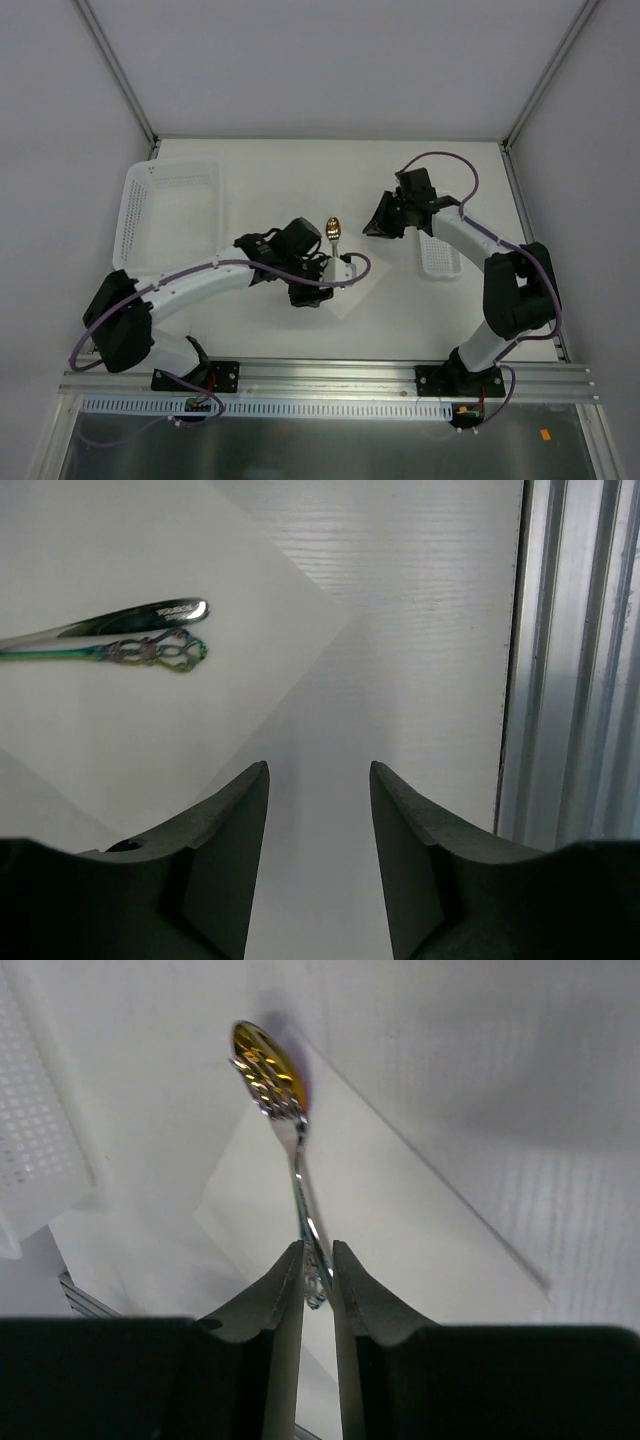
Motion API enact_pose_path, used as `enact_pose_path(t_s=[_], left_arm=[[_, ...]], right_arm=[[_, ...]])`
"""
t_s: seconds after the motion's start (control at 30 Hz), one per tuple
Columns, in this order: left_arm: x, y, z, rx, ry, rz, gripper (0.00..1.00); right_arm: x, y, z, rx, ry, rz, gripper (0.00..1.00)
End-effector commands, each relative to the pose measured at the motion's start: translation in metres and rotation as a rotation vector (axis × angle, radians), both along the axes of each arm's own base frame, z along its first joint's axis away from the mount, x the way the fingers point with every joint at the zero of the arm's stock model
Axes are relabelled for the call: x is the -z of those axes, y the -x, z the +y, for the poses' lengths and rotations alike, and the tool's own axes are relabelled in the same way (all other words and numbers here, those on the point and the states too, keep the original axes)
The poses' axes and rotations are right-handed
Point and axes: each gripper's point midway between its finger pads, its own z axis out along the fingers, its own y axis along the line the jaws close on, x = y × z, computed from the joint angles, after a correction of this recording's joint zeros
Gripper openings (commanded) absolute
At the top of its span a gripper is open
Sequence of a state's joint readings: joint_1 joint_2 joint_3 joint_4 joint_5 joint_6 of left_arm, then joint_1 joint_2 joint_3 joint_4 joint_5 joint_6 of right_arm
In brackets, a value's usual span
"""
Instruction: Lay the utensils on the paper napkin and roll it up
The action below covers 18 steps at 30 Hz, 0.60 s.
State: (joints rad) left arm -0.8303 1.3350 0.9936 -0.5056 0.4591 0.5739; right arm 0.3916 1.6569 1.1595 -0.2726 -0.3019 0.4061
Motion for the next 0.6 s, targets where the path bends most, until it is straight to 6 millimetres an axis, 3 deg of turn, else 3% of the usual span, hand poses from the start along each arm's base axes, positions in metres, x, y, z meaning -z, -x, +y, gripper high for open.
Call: enact_pose_path(t_s=[0.0,0.03,0.2,0.37,0.57], left_arm=[[0.017,-0.006,-0.023,0.116,-0.107,-0.11,0.45],[0.031,-0.006,-0.028,0.127,-0.148,-0.09,0.43],[0.043,0.001,-0.061,0.194,-0.16,-0.068,0.4],[0.061,0.02,-0.072,0.267,-0.177,-0.034,0.41],[0.079,0.022,-0.08,0.268,-0.192,-0.016,0.44]], right_arm=[[0.02,0.027,-0.017,-0.011,0.022,0.074,0.2],[0.022,0.031,-0.02,-0.01,0.025,0.078,0.2],[0.032,0.049,-0.036,0.003,0.032,0.106,0.2],[0.031,0.053,-0.045,0.003,0.029,0.109,0.21],[0.028,0.05,-0.05,0.009,0.03,0.101,0.22]])
